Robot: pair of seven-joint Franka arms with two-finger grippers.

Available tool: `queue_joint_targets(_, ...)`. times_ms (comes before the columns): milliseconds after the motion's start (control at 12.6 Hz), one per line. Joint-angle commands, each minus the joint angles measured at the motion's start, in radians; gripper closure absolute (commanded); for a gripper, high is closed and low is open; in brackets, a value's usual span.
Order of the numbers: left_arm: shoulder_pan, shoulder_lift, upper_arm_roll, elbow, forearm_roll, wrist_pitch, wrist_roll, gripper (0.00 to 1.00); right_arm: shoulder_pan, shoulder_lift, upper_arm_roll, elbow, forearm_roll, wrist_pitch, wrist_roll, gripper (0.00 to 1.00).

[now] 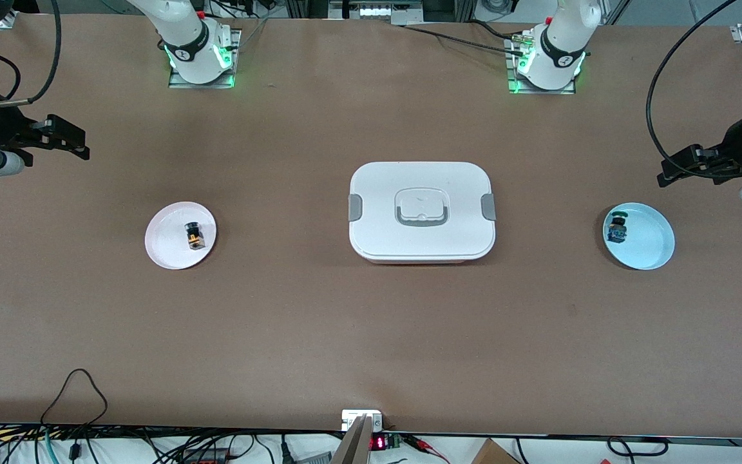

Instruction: Transfer orange switch to right arm and place

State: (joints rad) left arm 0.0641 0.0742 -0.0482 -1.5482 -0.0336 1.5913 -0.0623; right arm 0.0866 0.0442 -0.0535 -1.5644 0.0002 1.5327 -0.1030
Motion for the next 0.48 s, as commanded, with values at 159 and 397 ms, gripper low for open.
queue_joint_targets(159,-0.075,-0.014,0.066,0.002,0.015,-0.007,-0.014,0.00,-0.007,0.049,0.009,0.032,0.003,0.042,-0.014,0.00)
queue_joint_targets(397,-0.093,-0.014,0.076,0.002,0.015,-0.007,-0.005,0.00,-0.004,0.054,0.009,0.030,0.000,0.057,-0.020,0.00)
